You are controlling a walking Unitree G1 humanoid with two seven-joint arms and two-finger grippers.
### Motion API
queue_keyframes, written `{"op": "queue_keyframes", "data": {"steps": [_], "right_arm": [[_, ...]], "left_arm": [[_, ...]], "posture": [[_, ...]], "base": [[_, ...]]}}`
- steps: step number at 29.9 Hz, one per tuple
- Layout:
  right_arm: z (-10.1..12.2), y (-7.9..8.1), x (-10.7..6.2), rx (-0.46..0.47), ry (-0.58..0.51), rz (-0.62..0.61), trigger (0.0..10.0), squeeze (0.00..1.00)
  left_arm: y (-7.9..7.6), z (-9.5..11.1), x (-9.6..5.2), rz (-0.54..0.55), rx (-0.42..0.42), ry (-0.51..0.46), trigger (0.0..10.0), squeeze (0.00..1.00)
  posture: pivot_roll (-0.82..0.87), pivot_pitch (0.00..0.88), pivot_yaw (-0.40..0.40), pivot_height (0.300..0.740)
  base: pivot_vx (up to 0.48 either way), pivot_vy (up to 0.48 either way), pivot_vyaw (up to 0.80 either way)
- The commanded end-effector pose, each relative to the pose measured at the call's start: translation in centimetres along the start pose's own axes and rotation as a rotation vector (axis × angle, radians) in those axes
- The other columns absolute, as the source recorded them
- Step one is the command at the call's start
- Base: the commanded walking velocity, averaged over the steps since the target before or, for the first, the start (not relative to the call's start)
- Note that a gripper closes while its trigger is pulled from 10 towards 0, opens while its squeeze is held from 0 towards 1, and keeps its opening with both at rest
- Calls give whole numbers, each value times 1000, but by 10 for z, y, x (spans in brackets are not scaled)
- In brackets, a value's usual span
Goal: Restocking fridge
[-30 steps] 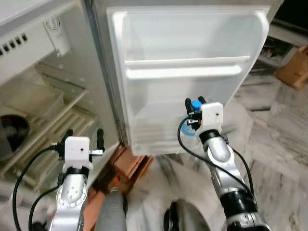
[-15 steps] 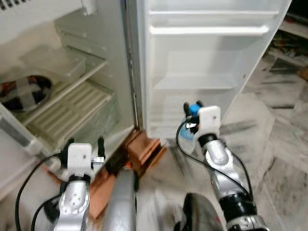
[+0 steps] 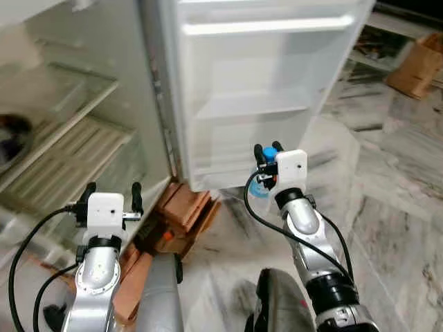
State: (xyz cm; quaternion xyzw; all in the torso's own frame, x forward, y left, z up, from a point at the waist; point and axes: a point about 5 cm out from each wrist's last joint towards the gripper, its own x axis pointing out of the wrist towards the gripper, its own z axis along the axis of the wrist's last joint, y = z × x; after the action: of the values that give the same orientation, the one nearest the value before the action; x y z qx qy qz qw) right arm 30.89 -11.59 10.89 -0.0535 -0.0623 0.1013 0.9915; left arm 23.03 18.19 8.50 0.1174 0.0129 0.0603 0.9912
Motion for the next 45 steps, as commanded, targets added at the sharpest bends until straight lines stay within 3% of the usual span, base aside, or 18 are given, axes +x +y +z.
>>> {"op": "queue_keyframes", "data": {"steps": [1,11,18,31,37,45], "right_arm": [[6,-8,1,-12,-29,-26,10000,0],[5,-5,1,-7,-27,2,10000,0],[8,5,0,10,-44,80,10000,0],[11,7,4,14,-61,92,10000,0],[13,-2,7,-32,-68,18,10000,0],[14,-9,8,-26,-74,-2,10000,0]], "left_arm": [[-5,3,0,-24,3,-8,10000,0],[-7,1,2,-20,2,0,10000,0],[-5,1,3,3,11,2,10000,0],[-3,2,7,18,20,-6,10000,0],[-2,4,10,10,27,-17,10000,0],[2,11,13,-13,46,-42,10000,0]], "posture": [[147,133,-25,641],[146,134,-26,641],[152,132,-27,641],[160,124,-26,641],[155,135,-13,641],[159,150,4,641]], "base": [[356,-240,0],[325,-121,0],[0,0,0],[0,0,745],[0,0,198],[0,0,0]]}}
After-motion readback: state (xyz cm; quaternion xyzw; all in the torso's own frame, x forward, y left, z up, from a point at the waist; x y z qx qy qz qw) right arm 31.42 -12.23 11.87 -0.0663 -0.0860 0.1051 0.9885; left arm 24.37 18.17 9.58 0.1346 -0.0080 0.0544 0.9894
